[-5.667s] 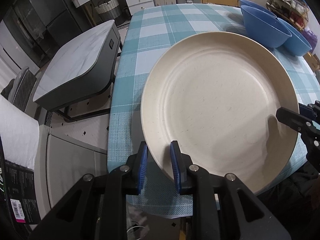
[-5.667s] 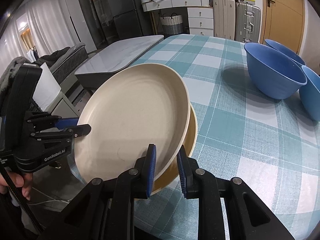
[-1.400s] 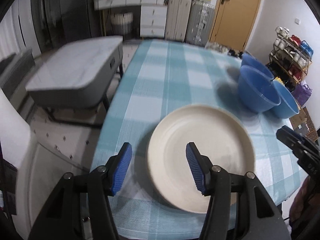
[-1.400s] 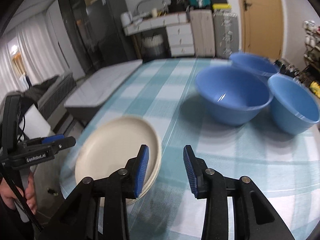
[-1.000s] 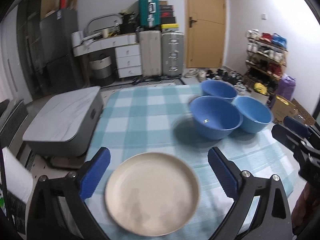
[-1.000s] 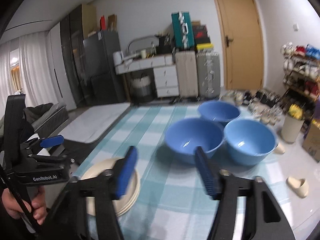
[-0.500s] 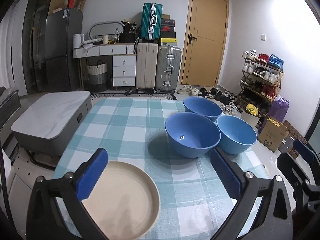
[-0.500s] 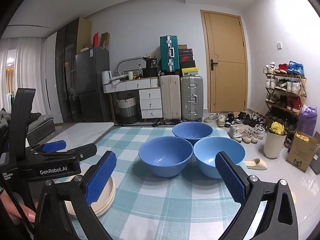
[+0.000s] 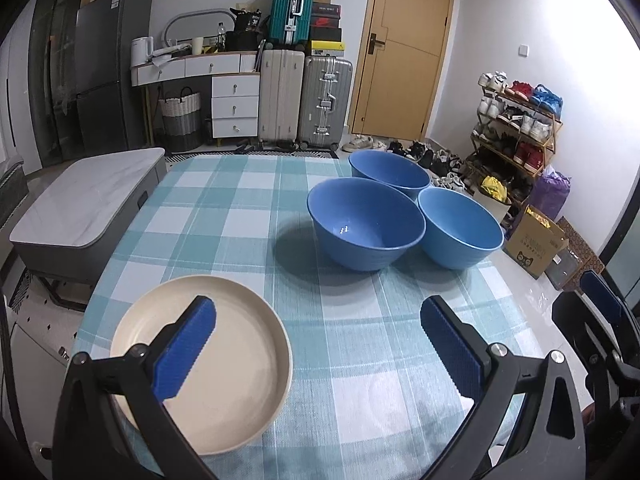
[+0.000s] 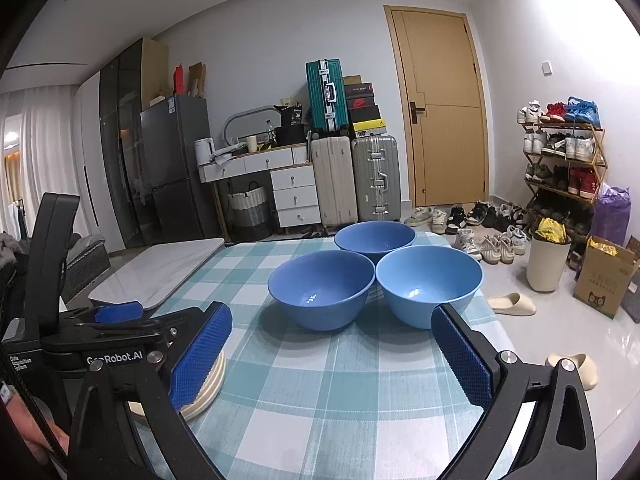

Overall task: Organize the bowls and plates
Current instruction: 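Withdraw both grippers from the plates and move toward the blue bowls, then grasp the rim of the nearest blue bowl with the left gripper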

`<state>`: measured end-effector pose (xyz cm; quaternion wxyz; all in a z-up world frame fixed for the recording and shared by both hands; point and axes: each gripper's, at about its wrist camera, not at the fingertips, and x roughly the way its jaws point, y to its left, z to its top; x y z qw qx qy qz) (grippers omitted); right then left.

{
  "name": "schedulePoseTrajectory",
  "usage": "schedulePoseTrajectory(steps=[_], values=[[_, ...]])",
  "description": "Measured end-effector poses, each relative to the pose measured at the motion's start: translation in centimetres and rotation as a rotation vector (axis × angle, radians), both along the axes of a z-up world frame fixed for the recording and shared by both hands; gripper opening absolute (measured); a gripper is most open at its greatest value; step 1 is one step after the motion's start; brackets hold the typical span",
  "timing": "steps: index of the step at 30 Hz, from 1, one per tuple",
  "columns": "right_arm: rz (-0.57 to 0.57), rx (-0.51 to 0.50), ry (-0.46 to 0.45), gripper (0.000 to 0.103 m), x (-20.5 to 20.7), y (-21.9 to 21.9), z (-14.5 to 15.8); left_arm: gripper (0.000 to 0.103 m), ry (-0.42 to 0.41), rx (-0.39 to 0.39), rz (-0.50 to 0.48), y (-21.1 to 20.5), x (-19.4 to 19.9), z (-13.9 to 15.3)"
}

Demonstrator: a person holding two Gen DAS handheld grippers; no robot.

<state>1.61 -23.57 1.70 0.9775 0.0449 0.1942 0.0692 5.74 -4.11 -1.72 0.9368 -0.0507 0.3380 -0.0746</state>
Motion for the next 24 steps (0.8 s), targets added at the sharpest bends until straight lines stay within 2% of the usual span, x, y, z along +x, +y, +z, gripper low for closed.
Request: schedulePoseTrajectory(steps=[4, 10, 12, 16, 24], values=[[-0.004, -0.011, 0.005, 0.102, -0.7, 0.1, -0.1, 0.103, 0.006, -0.005, -0.003, -0.1, -0.3, 0.1], [-0.013, -0.006, 0.019, 0.102, -1.1, 0.2, 0.2, 0.103, 0.015, 0.038, -0.043, -0.4, -0.1, 0.5], [-0.005, 0.035, 0.062, 0.102, -0.6, -0.2, 0.3, 0.103, 0.013, 0.052, -0.038, 0.0, 0.5, 0.9], [0.013, 0.165, 0.131, 0.102, 0.7, -1.7, 0.2, 0.103, 0.019, 0.028, -0.015, 1.3, 1.9, 1.7], [0.023, 0.194, 0.146, 0.102, 4.2, -2.4, 1.0, 0.103, 0.086, 0.07, -0.066, 1.4, 6.3, 2.0]])
